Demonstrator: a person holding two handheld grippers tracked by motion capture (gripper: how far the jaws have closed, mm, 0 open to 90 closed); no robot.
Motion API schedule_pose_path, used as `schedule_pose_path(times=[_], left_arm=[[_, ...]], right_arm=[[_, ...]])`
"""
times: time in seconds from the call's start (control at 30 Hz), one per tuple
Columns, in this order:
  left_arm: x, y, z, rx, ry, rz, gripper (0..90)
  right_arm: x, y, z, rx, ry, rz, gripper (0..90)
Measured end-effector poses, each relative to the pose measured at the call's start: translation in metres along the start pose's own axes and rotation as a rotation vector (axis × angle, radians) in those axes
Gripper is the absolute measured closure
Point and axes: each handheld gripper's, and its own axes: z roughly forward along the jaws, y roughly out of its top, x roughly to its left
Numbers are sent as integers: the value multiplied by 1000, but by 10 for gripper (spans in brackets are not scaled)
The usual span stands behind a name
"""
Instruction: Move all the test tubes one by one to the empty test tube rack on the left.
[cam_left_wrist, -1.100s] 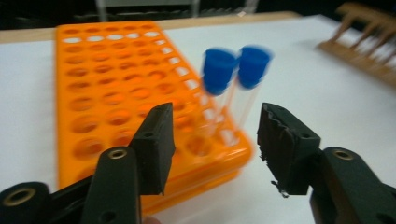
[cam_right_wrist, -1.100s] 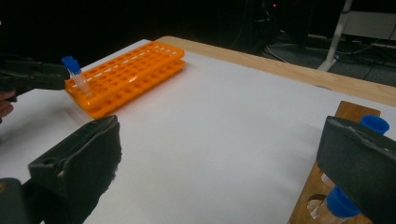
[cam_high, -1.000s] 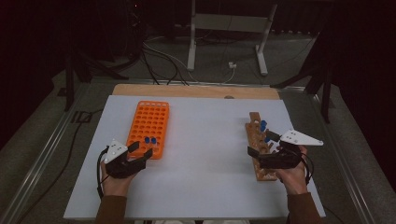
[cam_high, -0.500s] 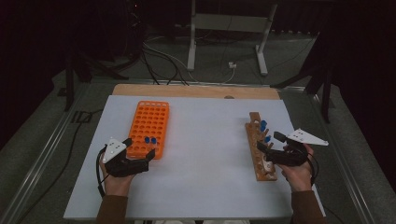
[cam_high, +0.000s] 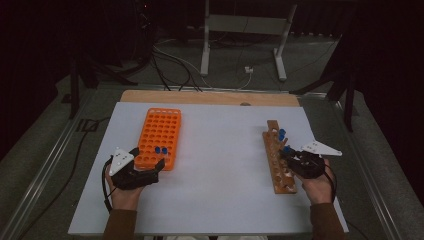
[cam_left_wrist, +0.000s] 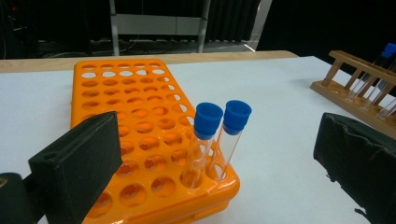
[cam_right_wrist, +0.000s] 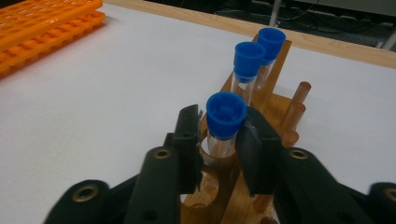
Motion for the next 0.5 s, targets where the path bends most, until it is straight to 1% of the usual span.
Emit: schedule_pose_path(times=[0.07, 0.27, 0.4, 0.5], left_arm=[[0, 0, 0, -2, 0, -7, 20], [1, -1, 1, 2, 5, -3, 20], [1, -1, 1, 3, 10, -2, 20], [1, -1, 0, 2, 10, -3, 20]], right_arm=[[0, 0, 2, 3, -17, 1, 740], [2, 2, 8, -3, -29, 7, 754], [4, 2, 11, 14, -37, -5, 759], [4, 2, 12, 18, -43, -1, 764]])
